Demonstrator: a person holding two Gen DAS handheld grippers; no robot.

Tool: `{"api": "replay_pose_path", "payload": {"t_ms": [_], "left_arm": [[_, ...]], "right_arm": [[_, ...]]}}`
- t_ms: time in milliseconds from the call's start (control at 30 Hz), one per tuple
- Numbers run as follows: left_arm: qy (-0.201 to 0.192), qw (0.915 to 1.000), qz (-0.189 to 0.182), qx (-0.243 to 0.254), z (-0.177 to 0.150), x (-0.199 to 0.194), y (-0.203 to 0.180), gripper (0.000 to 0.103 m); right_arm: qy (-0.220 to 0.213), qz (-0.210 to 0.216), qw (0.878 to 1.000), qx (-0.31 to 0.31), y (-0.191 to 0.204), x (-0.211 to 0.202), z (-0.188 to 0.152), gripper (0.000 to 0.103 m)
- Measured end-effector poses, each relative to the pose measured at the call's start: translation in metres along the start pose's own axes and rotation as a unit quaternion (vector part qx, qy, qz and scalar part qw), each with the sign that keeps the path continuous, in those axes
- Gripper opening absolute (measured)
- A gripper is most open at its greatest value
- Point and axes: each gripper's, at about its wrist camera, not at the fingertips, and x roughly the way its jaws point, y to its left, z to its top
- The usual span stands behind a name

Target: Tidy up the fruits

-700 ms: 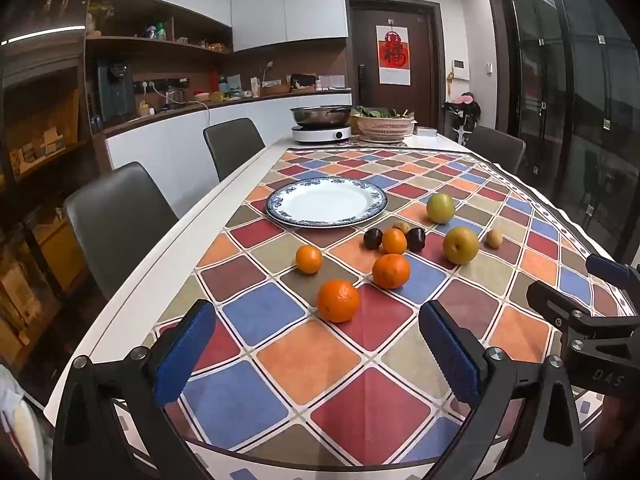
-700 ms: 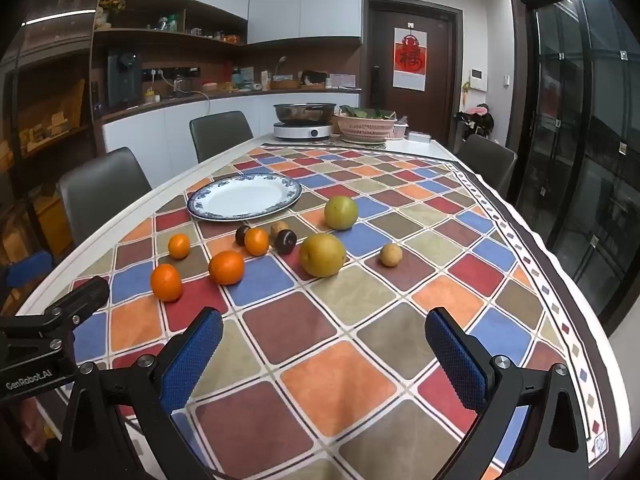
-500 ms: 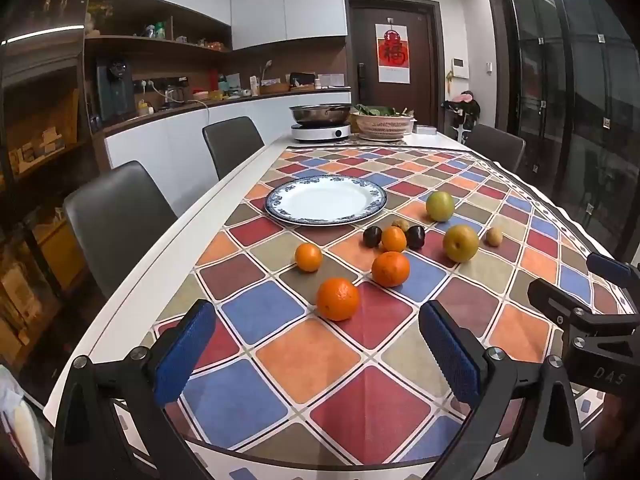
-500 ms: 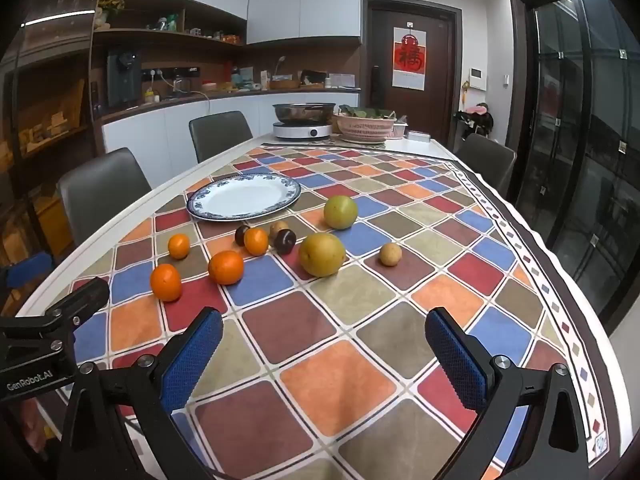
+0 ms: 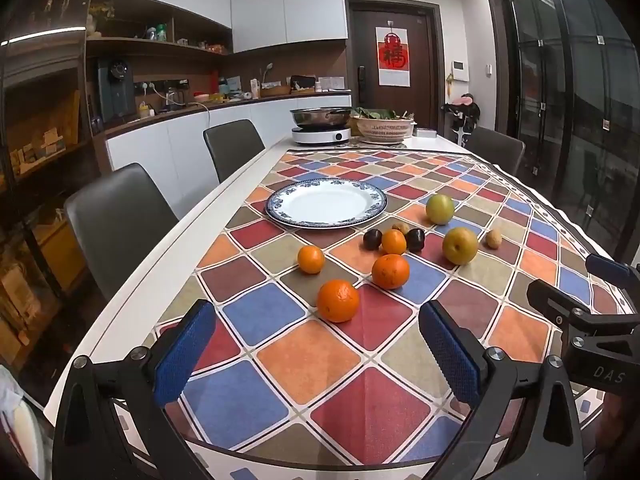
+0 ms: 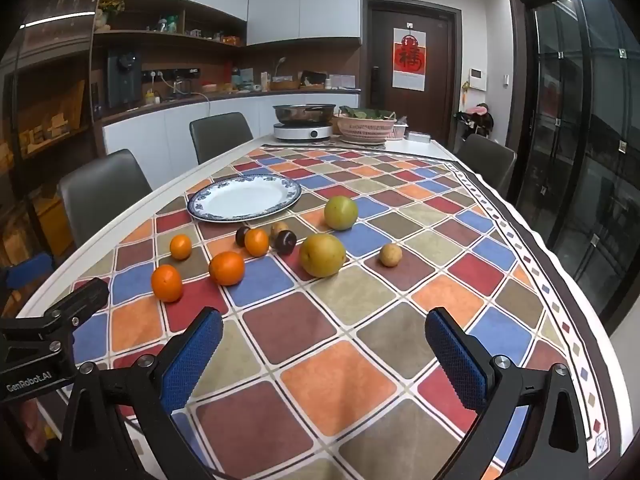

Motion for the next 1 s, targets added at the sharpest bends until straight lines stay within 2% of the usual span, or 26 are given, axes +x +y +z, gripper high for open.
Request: {"api": "replay_pose_path", "payload": {"t_ms": [1000], "left_arm": [[-0.003, 1.0000, -0.001, 0.000, -0.0003, -0.0032, 0.0010, 0.103]], "right_arm": [[-0.001, 0.000, 1.000, 0.001, 0.0003, -0.0004, -0.0003, 0.102]]}}
